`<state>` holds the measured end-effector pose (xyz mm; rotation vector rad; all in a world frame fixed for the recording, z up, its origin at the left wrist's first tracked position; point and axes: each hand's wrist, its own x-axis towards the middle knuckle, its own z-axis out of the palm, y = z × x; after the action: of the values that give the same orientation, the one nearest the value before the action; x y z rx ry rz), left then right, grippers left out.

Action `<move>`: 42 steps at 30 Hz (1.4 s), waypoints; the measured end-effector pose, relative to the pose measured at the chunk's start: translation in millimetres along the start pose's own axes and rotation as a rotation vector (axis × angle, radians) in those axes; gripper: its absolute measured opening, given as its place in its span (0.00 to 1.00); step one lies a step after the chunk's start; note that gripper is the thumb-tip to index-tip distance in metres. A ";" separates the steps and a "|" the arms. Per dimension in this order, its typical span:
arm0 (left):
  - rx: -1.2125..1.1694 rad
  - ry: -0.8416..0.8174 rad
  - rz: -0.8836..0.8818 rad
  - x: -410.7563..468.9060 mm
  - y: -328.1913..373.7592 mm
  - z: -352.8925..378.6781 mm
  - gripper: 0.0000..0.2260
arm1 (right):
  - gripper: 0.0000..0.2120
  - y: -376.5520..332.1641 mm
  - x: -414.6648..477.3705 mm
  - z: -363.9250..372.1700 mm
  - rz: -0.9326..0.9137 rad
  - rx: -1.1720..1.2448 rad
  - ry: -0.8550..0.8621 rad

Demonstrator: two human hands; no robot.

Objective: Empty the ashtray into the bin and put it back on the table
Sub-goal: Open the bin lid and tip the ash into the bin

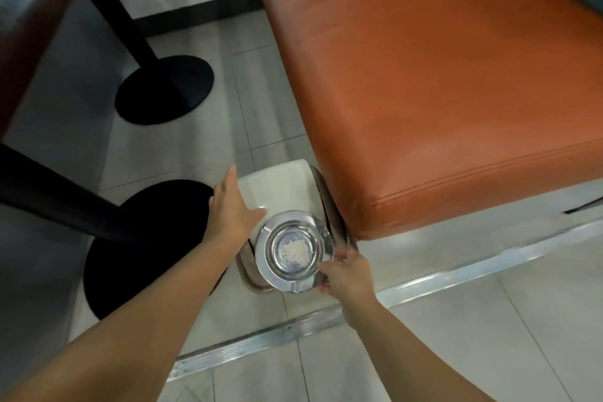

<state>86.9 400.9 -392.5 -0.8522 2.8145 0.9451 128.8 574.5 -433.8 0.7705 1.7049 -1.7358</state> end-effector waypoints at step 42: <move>-0.364 0.168 0.123 -18.5 -26.4 -4.0 0.15 | 0.13 -1.8 38.7 24.7 -1.017 -1.577 -0.216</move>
<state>116.7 390.2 -399.6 -0.8319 2.9087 1.5053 101.6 549.5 -461.1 -1.0576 2.6391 -0.2969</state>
